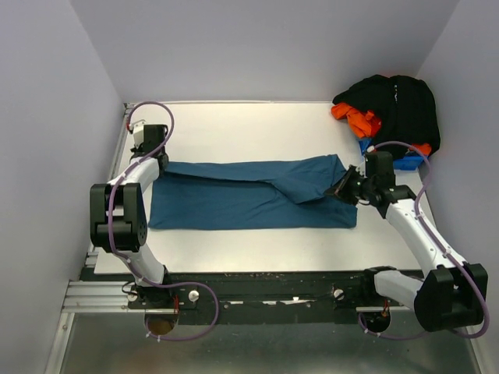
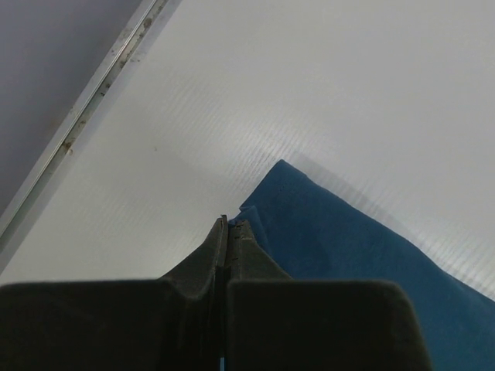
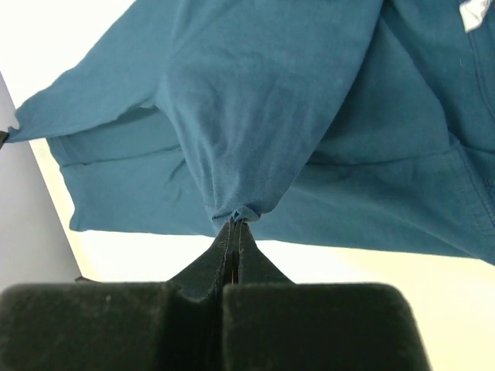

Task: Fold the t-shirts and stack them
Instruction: Fold the other side of the tshirt into a rectangle

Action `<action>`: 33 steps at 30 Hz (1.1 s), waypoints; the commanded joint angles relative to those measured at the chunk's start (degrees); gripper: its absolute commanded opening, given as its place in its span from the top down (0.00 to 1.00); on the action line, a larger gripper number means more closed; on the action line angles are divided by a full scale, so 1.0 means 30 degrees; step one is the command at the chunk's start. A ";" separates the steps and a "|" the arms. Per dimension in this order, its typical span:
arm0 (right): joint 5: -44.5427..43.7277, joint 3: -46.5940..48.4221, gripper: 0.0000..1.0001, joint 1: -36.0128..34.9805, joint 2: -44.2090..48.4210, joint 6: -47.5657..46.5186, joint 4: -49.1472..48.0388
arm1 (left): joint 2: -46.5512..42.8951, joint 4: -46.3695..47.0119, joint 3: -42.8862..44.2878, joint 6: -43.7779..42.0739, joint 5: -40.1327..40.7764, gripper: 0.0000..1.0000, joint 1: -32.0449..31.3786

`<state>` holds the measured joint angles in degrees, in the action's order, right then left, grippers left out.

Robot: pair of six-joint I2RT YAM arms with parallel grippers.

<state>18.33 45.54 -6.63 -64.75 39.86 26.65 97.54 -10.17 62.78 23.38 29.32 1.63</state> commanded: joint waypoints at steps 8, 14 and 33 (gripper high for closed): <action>0.0718 -0.1674 0.99 0.0131 0.0314 -0.0482 -0.0271 | 0.0270 -0.1382 -0.0802 0.0615 0.1388 1.00 -0.0366; 0.0161 -0.1147 0.99 0.0131 0.0314 -0.0687 0.0079 | -0.0634 -0.1475 -0.1735 0.1085 0.2383 1.00 -0.0484; 0.0366 -0.0180 0.99 0.0131 0.0169 -0.1244 0.0813 | -0.3416 -0.1880 -0.1564 0.1025 0.1800 0.12 -0.0484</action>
<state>19.29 43.88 -6.63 -62.76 37.41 27.55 94.54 -14.83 56.07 25.47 34.61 0.25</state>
